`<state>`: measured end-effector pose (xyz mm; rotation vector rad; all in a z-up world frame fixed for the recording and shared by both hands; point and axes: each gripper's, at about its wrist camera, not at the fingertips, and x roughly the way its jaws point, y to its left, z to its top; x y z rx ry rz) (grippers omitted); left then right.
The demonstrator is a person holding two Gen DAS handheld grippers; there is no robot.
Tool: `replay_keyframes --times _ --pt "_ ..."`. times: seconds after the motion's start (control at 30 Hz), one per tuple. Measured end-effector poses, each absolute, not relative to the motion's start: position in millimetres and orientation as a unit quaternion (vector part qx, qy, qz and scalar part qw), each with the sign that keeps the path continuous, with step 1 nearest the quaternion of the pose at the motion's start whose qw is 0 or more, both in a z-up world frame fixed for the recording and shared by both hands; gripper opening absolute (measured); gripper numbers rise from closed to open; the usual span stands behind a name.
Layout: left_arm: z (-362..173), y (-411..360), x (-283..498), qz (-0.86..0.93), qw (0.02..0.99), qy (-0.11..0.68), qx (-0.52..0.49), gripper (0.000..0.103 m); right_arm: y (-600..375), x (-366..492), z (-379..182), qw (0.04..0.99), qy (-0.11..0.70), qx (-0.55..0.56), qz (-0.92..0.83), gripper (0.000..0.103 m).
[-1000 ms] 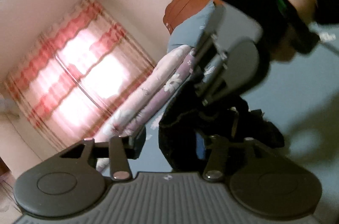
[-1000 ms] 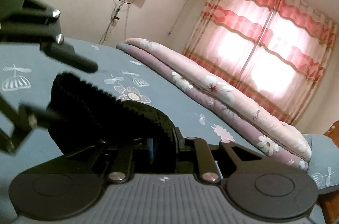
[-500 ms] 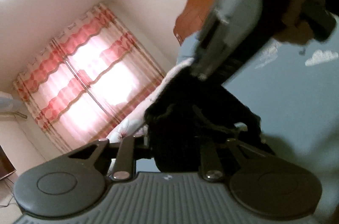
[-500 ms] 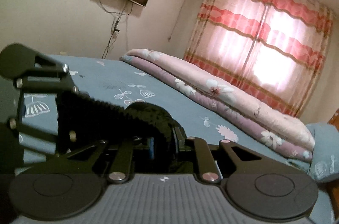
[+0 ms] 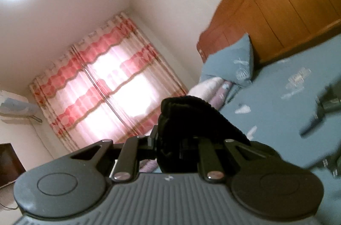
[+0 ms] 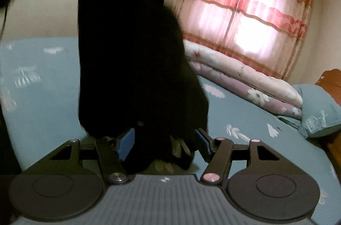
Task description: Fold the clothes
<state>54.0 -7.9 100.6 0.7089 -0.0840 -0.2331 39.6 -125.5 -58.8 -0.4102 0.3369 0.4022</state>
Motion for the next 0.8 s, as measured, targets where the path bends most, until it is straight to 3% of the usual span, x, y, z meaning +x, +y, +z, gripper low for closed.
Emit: replay_keyframes --times 0.3,0.8 --pt "138.8 -17.1 42.5 -0.109 0.932 -0.066 0.339 0.014 -86.0 26.6 -95.8 0.938 0.054 -0.333 0.079 0.067" --pt "150.9 -53.2 75.0 -0.165 0.934 0.019 0.315 0.014 -53.6 1.6 -83.7 0.953 0.033 -0.296 0.053 0.068"
